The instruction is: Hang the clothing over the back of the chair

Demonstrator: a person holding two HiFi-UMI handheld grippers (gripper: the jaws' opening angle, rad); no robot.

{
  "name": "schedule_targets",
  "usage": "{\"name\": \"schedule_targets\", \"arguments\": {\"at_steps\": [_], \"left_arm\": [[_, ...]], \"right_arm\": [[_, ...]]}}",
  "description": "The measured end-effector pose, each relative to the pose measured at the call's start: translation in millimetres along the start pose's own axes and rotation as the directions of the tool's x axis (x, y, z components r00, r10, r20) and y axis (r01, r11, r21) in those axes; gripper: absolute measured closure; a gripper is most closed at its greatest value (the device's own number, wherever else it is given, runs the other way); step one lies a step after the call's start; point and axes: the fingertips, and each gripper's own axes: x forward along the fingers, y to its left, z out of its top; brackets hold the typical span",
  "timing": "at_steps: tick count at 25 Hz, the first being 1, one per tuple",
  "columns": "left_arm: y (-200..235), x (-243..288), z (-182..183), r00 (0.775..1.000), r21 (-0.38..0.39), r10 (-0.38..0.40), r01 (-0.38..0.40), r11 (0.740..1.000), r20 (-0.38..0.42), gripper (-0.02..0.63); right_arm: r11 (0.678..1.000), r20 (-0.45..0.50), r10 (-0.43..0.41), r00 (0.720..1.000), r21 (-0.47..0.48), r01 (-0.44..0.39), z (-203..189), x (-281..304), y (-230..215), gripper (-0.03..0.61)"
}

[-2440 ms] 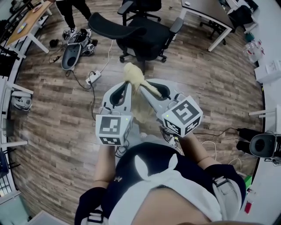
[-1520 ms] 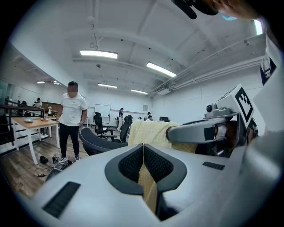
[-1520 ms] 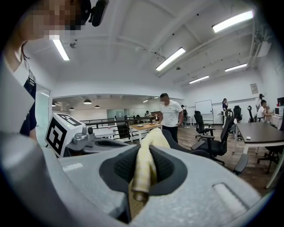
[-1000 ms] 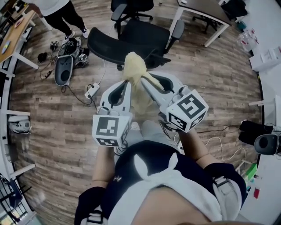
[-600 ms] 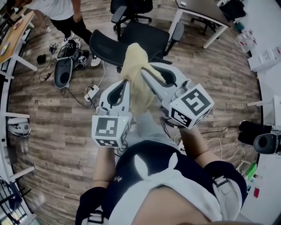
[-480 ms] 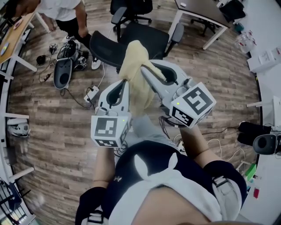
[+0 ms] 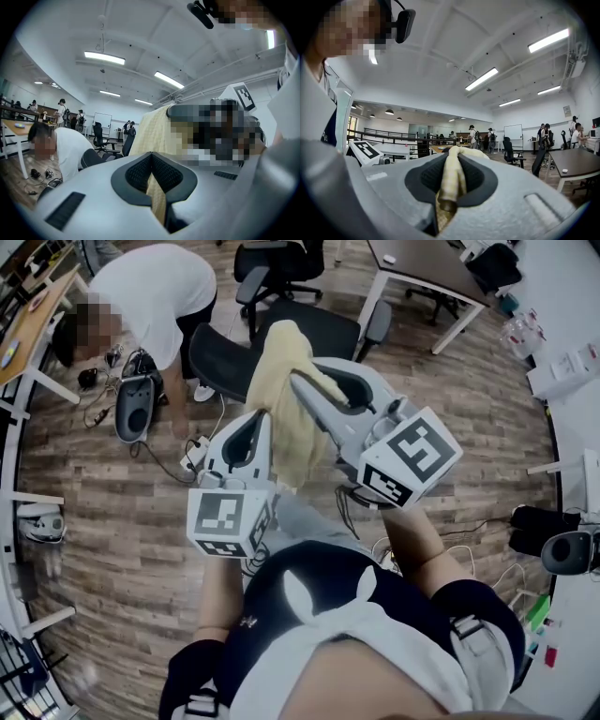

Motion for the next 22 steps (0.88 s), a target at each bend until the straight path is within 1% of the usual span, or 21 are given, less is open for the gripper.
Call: {"name": "schedule_targets", "arguments": {"at_steps": [6,12,18,22], "left_arm": [[10.9,12.3,20.6,1.000,0.015,0.000,0.000,1.000,0.024,0.607],[24.8,24.6,26.3,1.000,0.021,0.013,-0.014,1.000,0.025,0.607],[41.8,32.4,38.5,0.999,0.018,0.010,-0.011,1.000,0.040,0.607],[53.3,40.4,42.4,0.999,0.024,0.021,-0.022,0.999,0.037,0.607]], "right_arm": [[1.000,0.040,0.014,0.999,-0.018,-0.013,18.5,18.5,-15.3,0.534],[0.999,0.052,0.019,0.998,-0.027,-0.018,25.0,36.1,-35.5,0.532],[0.999,0.068,0.014,0.998,-0.033,-0.012,37.5,57.2,-54.2,0.532],[0.999,0.073,-0.004,0.997,-0.046,0.008,43.6,70.8,-70.1,0.532]]}}
